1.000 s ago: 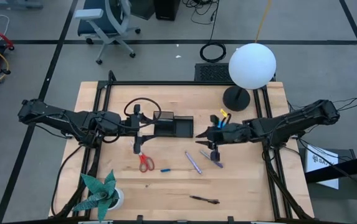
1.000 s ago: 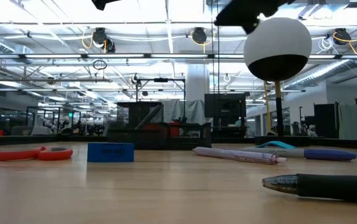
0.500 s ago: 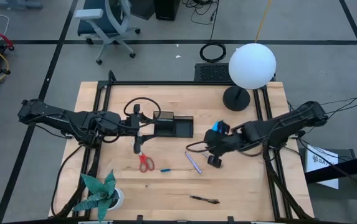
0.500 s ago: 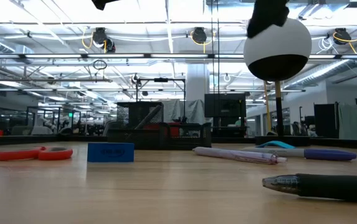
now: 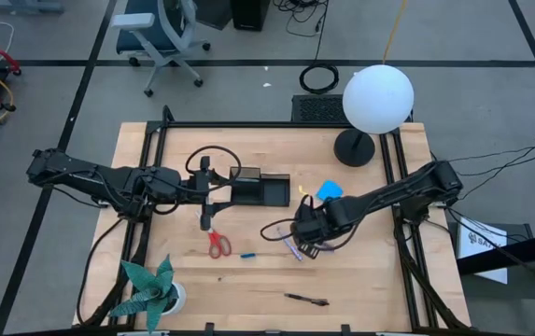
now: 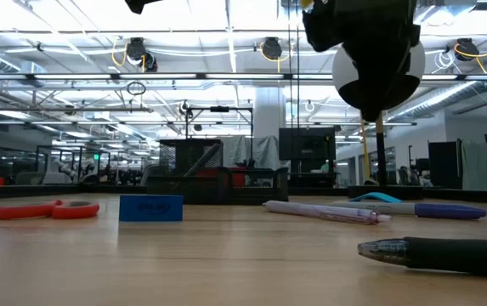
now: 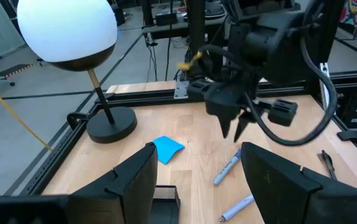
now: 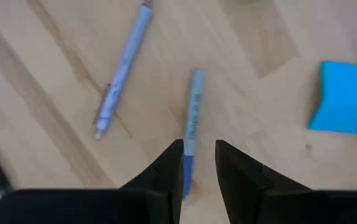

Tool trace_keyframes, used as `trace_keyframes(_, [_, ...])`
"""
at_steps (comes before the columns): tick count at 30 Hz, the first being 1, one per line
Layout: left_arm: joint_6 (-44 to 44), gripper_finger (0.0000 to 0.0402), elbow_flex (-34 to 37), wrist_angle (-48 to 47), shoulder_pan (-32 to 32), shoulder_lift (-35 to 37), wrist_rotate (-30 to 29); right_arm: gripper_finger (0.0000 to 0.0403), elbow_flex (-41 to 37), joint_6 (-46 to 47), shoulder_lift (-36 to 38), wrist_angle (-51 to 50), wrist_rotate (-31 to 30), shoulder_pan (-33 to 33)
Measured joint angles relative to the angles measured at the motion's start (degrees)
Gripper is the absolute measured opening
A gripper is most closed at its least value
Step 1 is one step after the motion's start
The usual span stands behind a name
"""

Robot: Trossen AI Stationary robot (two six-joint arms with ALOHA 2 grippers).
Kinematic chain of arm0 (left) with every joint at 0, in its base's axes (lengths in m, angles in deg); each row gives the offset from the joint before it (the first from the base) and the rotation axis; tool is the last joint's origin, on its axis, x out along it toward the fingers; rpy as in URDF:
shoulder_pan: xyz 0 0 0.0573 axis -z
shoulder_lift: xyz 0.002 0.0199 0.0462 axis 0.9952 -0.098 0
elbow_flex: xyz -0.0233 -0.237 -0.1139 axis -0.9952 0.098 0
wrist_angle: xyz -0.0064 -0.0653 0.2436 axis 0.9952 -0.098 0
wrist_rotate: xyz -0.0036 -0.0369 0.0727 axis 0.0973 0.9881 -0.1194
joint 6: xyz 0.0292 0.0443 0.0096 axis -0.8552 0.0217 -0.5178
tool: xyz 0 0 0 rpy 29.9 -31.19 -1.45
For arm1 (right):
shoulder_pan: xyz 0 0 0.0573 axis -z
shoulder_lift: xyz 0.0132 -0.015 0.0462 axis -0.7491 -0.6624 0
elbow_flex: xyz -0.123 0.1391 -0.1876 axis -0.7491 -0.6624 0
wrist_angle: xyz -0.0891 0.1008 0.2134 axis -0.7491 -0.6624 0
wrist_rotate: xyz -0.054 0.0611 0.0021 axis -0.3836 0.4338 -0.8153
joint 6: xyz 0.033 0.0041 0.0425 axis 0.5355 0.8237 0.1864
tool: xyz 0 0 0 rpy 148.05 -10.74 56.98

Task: Pick and place office supplies into organizer
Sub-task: Put the blue marker pen into the desk organizer

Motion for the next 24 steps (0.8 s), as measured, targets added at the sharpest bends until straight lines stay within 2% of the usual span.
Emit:
trace_keyframes(4, [0.0, 0.0239, 0.0, 0.0, 0.0, 0.0, 0.0, 0.0082, -0.5, -0.9, -1.9, 1.2, 1.1, 0.0])
trace_keyframes(18, [0.1, 0.0239, 0.0, -0.3, 0.0, 0.0, 0.0, 0.0081, -12.1, -1.5, -2.1, 14.6, 9.8, 2.6])
trace_keyframes(24, [0.2, 0.0239, 0.0, -0.2, 0.0, 0.0, 0.0, 0.0084, -16.3, -1.3, -2.1, 20.0, 11.6, 3.1])
